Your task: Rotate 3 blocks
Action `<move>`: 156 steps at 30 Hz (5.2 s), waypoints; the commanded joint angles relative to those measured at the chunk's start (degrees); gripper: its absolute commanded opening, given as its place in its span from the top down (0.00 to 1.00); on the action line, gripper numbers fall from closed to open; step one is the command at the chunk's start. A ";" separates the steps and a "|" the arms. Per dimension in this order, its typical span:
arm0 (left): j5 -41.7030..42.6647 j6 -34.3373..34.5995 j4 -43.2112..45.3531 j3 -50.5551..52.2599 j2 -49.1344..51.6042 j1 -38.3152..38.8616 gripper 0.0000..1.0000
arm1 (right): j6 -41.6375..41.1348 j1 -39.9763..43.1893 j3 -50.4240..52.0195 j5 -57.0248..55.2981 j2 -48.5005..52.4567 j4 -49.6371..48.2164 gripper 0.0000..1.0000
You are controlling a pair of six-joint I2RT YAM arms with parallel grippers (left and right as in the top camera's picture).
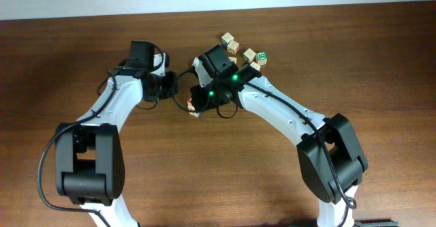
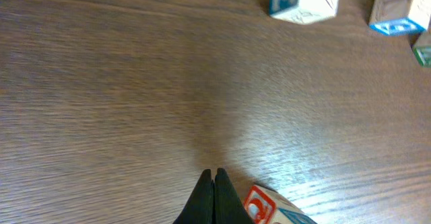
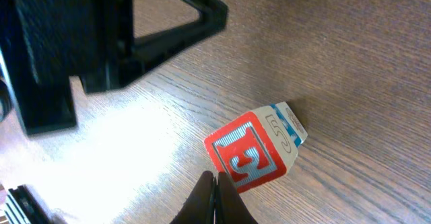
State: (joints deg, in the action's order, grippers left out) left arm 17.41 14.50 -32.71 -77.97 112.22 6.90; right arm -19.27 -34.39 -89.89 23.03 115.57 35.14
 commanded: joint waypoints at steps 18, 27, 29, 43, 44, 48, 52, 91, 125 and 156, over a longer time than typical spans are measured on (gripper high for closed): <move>-4.37 -1.16 -10.95 -11.61 -7.04 -2.10 1.00 | 3.26 3.37 -7.26 -3.39 -9.70 5.64 0.80; -16.68 -2.23 -19.58 -13.51 -20.85 -2.08 0.01 | 9.03 13.33 -7.56 -12.96 -23.39 16.98 0.24; -19.76 -2.21 -23.12 -13.51 -22.77 -2.08 0.00 | 10.29 15.37 -7.58 -16.00 -26.10 20.61 0.11; -20.04 -2.21 -26.56 -13.46 -22.99 -2.08 0.01 | 10.27 24.76 -7.56 -22.23 -37.94 34.16 0.02; -20.04 -2.21 -26.56 -13.46 -22.99 -2.08 0.01 | 10.27 24.76 -7.56 -22.23 -37.90 34.14 0.01; -20.04 -2.21 -26.56 -13.46 -22.99 -2.08 0.01 | 10.49 24.76 -7.56 -23.76 -37.22 37.20 0.02; -20.04 -2.21 -26.56 -13.46 -22.99 -2.08 0.01 | 11.13 24.76 -7.56 -26.29 -37.09 37.29 0.02; -20.04 -2.21 -26.56 -13.46 -22.99 -2.08 0.01 | 15.89 35.65 81.15 -26.47 -114.51 -17.55 0.02; -20.04 -2.19 -26.56 -13.46 -22.99 -2.08 0.01 | 15.87 35.58 89.57 -25.57 -115.36 -30.60 0.02; -9.62 -30.34 9.22 19.28 -55.52 -7.19 0.01 | 15.87 35.58 89.57 -25.57 -115.36 -30.60 0.02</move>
State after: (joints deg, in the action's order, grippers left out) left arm -1.98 -4.91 -27.03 -68.31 65.71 2.98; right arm -3.62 0.84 -0.78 -2.68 0.67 4.27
